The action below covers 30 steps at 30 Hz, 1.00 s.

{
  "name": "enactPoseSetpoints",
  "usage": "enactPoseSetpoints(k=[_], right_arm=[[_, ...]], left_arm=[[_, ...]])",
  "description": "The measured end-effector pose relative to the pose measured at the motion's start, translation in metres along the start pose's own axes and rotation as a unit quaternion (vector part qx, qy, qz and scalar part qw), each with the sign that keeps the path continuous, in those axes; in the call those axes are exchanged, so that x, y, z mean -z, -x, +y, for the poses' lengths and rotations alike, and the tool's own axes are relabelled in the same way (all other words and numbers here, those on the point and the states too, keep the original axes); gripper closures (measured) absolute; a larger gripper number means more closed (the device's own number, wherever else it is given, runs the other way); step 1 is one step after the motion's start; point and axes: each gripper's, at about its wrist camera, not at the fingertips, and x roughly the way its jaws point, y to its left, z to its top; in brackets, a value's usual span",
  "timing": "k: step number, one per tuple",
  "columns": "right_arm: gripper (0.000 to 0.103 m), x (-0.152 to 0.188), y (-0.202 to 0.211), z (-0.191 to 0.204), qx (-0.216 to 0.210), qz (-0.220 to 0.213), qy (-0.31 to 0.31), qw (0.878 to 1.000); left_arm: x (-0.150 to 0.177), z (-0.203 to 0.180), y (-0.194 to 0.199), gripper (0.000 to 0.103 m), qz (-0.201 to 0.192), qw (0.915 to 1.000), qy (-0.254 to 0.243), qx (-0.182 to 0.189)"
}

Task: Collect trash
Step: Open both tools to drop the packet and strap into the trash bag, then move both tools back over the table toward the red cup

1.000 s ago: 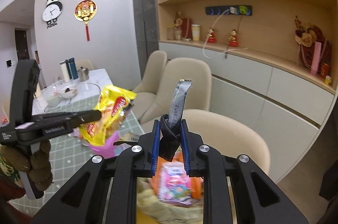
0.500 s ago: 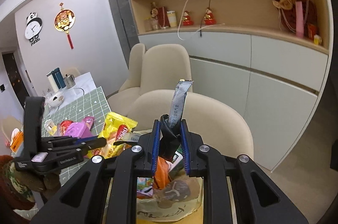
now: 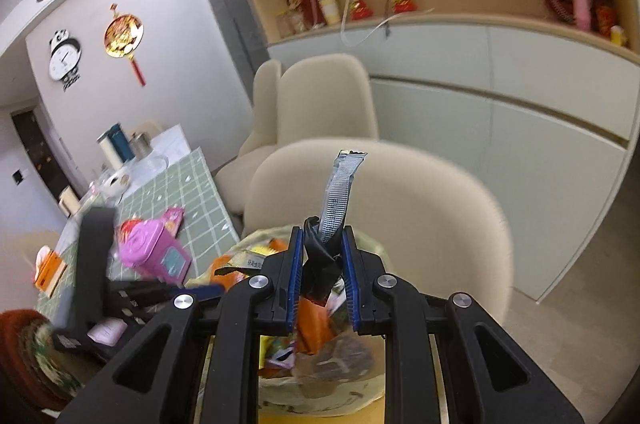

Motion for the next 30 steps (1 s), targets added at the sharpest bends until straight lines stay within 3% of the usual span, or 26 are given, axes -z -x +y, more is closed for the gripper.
enactPoseSetpoints(k=[5,8,11,14,19,24,30], right_arm=[[0.084,0.012,-0.04,0.027,-0.043,0.048,0.012,0.998],[0.084,0.023,-0.077,0.046,-0.062,0.102,0.031,0.992],[0.084,0.042,-0.122,0.051,-0.031,0.175,0.061,0.982],[0.084,0.05,-0.14,0.043,-0.011,0.207,0.055,0.977],[0.084,0.05,-0.14,0.049,0.001,0.219,0.062,0.974],[0.057,0.046,-0.122,0.053,0.01,0.185,0.038,0.982],[0.055,0.046,-0.077,0.073,0.041,0.139,0.041,0.989]], left_arm=[[0.002,0.03,0.044,0.061,-0.051,0.9975,0.047,-0.01],[0.007,0.051,0.069,0.061,-0.074,0.9938,0.081,-0.018],[0.013,0.072,0.09,0.06,-0.091,0.989,0.112,-0.032],[0.025,0.092,0.11,0.06,-0.107,0.9836,0.138,-0.045],[0.05,0.123,0.124,0.055,-0.117,0.9756,0.171,-0.072],[0.07,0.148,0.132,0.055,-0.102,0.9713,0.2,-0.079],[0.083,0.179,0.148,0.055,-0.111,0.9657,0.216,-0.093]])
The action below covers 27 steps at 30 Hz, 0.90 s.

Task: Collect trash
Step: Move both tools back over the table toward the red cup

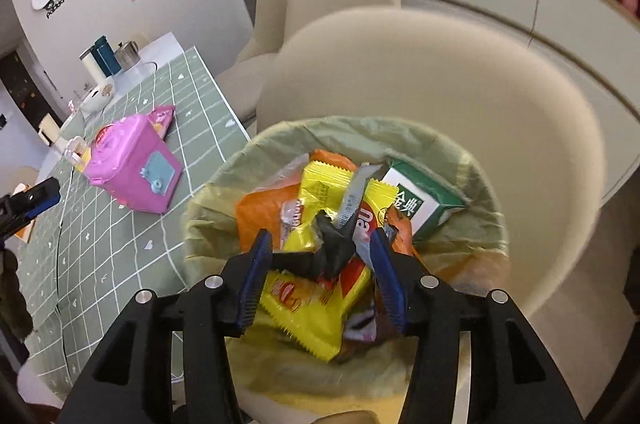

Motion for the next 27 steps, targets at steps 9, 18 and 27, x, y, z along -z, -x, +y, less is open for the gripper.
enactPoseSetpoints(k=[9,18,27], right_arm=[[0.054,-0.002,0.056,0.062,0.005,-0.046,0.002,0.999],[0.054,-0.014,0.071,0.181,-0.027,-0.079,0.036,0.996],[0.054,-0.018,0.034,0.25,-0.035,-0.068,0.069,0.995]], left_arm=[[-0.015,0.081,0.009,0.055,-0.003,0.9997,0.017,-0.015],[-0.042,0.166,0.017,0.054,-0.005,0.9993,0.018,-0.034],[-0.049,0.218,0.016,0.05,-0.002,0.9989,0.046,-0.012]])
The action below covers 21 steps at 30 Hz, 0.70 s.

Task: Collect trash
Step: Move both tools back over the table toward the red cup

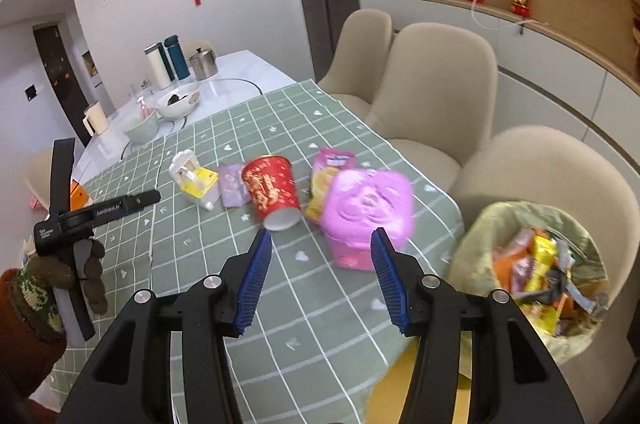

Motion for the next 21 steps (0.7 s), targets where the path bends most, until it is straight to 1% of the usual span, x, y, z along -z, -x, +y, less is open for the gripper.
enactPoseSetpoints(k=[3,6,9,12,14,16,18,20,21], right_arm=[[0.054,0.0,-0.015,0.008,0.006,-0.002,0.0,1.0],[0.054,0.0,-0.031,0.008,0.006,0.009,-0.014,1.0],[0.054,0.001,-0.044,0.004,0.005,0.022,-0.02,1.0],[0.054,0.0,-0.047,-0.003,0.0,0.02,-0.019,1.0],[0.054,0.0,-0.046,-0.008,-0.001,0.013,-0.02,1.0],[0.054,0.0,-0.043,-0.015,0.008,0.003,-0.02,1.0],[0.054,0.0,-0.039,-0.025,0.026,-0.006,-0.024,0.999],[0.054,0.0,-0.037,-0.035,0.039,-0.012,-0.029,0.999],[0.054,0.0,-0.035,-0.043,0.046,-0.014,-0.033,0.998]], left_arm=[[0.006,0.006,0.004,0.05,0.002,0.9999,-0.009,0.01],[0.012,0.006,0.001,0.05,0.013,0.9993,-0.022,0.025],[0.012,-0.004,-0.007,0.05,0.018,0.9986,-0.044,0.025],[0.005,-0.02,-0.014,0.05,0.018,0.997,-0.054,0.052],[0.0,-0.036,-0.026,0.05,0.028,0.9954,-0.052,0.075],[-0.002,-0.054,-0.042,0.05,0.037,0.9939,-0.053,0.09],[-0.004,-0.076,-0.057,0.05,0.04,0.9921,-0.058,0.103],[-0.006,-0.093,-0.072,0.05,0.045,0.9923,-0.055,0.102],[-0.01,-0.101,-0.082,0.05,0.051,0.993,-0.045,0.097]])
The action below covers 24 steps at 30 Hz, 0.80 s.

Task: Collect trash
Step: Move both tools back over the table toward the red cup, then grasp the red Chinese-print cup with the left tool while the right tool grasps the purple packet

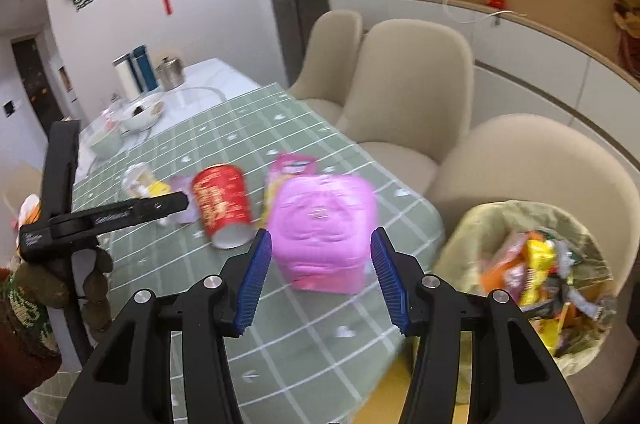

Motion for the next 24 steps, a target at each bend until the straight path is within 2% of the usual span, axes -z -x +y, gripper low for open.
enactPoseSetpoints(k=[5,8,10,15,18,22,24], right_arm=[[0.054,-0.001,0.003,-0.024,0.019,-0.007,-0.015,1.0],[0.054,-0.001,-0.001,-0.032,0.019,-0.002,-0.025,0.999],[0.054,-0.001,-0.004,-0.028,0.014,0.006,-0.024,1.0],[0.054,-0.014,-0.011,0.005,-0.01,0.004,0.011,1.0],[0.054,-0.025,-0.024,0.035,-0.041,0.003,0.027,0.999],[0.054,-0.032,-0.062,0.085,-0.095,0.037,0.052,0.993],[0.054,-0.03,-0.084,0.111,-0.108,0.051,0.066,0.991]], left_arm=[[-0.02,-0.005,-0.037,0.05,0.016,0.9974,0.066,-0.024],[-0.024,-0.005,-0.051,0.048,0.039,0.9965,0.07,-0.024],[-0.025,-0.004,-0.048,0.053,0.046,0.9972,0.056,-0.019],[-0.005,0.022,0.003,0.056,0.04,0.9972,0.063,-0.001],[0.015,0.048,0.039,0.056,0.033,0.9975,0.062,0.002],[0.036,0.085,0.083,0.056,0.015,0.9972,0.056,-0.047],[0.045,0.107,0.103,0.055,0.002,0.9949,0.062,-0.079]])
